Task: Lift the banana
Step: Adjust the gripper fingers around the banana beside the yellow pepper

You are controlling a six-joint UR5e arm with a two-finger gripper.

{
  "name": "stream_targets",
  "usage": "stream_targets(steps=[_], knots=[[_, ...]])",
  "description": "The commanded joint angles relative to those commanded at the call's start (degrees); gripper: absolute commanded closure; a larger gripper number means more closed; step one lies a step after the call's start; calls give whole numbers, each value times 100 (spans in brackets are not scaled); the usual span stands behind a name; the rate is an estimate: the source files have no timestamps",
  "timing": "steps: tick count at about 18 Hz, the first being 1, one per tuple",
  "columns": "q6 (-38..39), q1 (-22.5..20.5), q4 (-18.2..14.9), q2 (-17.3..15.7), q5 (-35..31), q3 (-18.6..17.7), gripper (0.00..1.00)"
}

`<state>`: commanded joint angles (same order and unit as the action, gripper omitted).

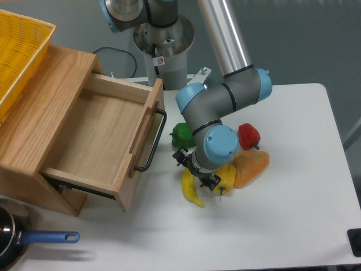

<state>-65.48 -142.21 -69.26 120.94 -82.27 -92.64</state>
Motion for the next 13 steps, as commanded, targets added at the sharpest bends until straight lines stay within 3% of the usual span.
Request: stream_targets(steps=[5,8,9,13], knots=[[-9,18,17,0,-9,9,0],[-9,18,53,9,-9,9,8],[-9,18,53,0,-9,9,15],[-9,18,53,9,-9,9,21]])
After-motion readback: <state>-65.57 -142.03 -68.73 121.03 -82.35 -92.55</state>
